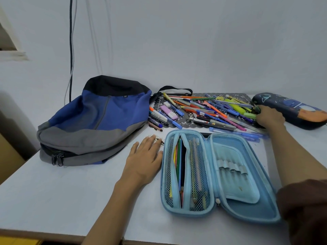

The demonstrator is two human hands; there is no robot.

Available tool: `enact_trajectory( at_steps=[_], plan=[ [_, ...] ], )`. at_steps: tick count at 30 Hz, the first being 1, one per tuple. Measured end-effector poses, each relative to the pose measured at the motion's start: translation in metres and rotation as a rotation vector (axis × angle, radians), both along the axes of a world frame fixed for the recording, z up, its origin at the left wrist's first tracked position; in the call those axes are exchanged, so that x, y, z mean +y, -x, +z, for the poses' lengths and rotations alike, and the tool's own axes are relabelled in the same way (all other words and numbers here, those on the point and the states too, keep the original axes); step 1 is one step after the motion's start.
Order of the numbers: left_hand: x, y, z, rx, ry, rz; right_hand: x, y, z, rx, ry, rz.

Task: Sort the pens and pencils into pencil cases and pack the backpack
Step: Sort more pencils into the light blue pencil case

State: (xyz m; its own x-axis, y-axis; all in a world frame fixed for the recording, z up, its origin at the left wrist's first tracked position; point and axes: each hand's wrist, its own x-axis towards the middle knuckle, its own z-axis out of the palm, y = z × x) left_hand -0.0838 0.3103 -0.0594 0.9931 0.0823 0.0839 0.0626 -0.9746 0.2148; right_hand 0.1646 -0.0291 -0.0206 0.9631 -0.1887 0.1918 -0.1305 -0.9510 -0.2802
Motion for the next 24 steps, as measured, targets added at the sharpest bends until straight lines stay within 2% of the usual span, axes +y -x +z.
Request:
enact_trajectory(
  at_steps=[2, 6, 11, 24],
  plan=[
    [0.0, 0.0, 0.0, -0.002, -0.002, -0.002, 0.0, -0.002, 0.002, 0.018, -0.01, 0.006],
    [0.0, 0.0, 0.0, -0.009, -0.001, 0.0, -0.006, -0.006, 0.006, -0.076, -0.012, 0.003],
    [0.001, -0.001, -0.001, -0.002, 0.0, 0.0, -0.008, -0.013, 0.006, 0.028, 0.035, 0.025],
    [0.001, -0.002, -0.002, -0.011, -0.015, 0.005, -0.012, -0.019, 0.001, -0.032, 0.074, 0.013]
  ],
)
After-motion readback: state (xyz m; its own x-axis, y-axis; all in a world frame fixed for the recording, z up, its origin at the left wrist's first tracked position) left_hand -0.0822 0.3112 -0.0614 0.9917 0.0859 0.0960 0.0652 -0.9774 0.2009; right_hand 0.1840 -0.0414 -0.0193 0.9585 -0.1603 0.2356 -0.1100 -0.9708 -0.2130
